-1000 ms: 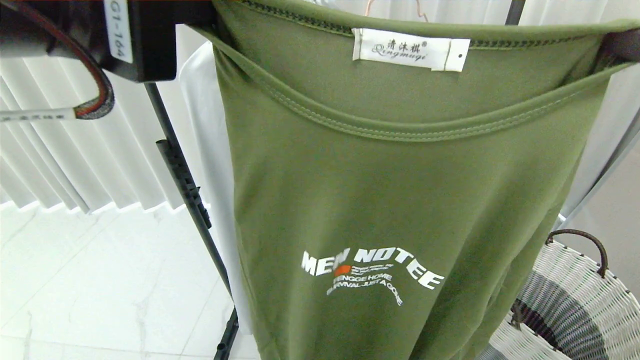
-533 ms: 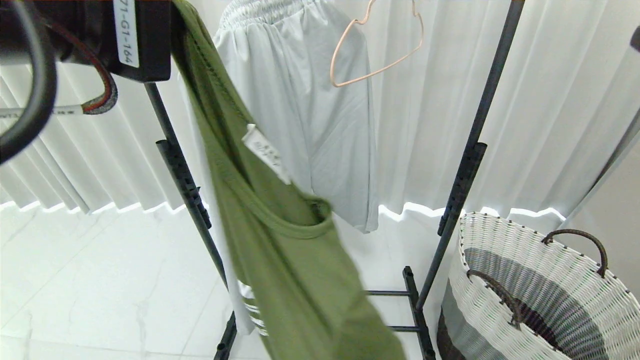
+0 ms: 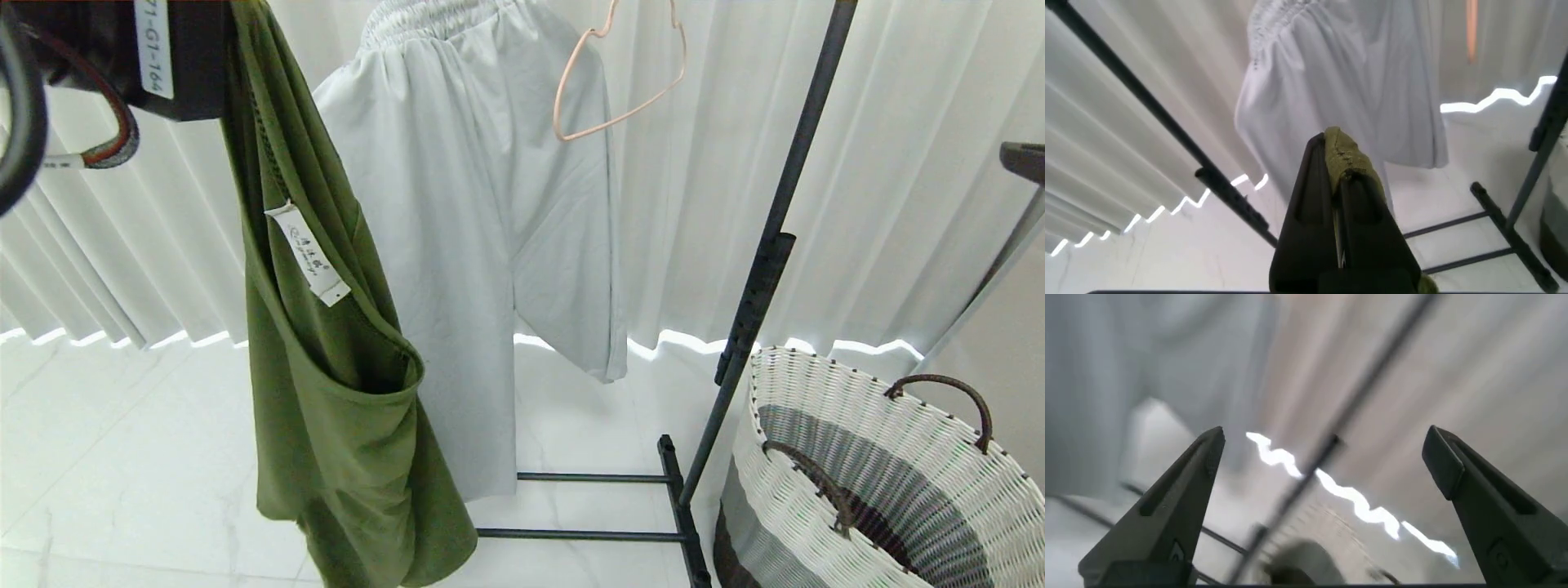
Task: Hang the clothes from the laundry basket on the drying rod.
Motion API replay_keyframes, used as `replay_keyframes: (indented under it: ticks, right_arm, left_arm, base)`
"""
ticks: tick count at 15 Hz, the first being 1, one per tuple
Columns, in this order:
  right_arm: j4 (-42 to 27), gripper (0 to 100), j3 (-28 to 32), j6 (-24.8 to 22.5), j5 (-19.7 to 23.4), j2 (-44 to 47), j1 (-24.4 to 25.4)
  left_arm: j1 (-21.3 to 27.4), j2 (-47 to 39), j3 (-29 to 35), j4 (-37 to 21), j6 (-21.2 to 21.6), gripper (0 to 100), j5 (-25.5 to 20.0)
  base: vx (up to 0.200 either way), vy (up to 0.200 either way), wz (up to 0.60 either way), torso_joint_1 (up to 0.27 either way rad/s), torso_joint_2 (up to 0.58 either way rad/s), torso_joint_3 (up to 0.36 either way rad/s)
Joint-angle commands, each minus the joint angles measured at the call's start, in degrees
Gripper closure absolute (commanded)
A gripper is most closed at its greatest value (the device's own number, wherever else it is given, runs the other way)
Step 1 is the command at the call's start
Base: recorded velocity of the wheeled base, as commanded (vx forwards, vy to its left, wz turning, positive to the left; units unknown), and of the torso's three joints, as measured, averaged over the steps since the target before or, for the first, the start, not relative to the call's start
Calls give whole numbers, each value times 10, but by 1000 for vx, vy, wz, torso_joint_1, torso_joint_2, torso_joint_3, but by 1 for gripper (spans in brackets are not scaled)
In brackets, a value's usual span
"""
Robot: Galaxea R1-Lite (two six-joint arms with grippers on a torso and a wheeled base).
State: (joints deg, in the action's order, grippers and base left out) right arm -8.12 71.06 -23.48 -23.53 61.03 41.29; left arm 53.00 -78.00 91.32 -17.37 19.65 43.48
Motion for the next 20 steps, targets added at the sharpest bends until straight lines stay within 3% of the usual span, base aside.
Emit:
replay_keyframes:
  ticks: [1, 12, 16, 20]
  right_arm:
    - [-1, 0, -2, -3, -4, 2, -31]
    - [5, 0, -10, -27, -6, 1, -84]
    - [8, 0, -67, -71, -6, -29, -118]
    - [71, 0, -140, -106, -4, -54, -136]
  left_arm:
    - [-4, 7, -6, 0, 0, 100, -1]
    - [-4, 12, -15, 0, 1, 100, -2]
    - [-4, 31, -53, 0, 1, 100, -2]
    - [-4, 39, -69, 2, 1, 100, -2]
  base:
    - [0, 200, 0, 7, 2, 2]
    - [0, 200, 0, 2, 2, 1]
    - [0, 0, 0, 0, 0, 0]
    - [0, 0, 0, 0, 0, 0]
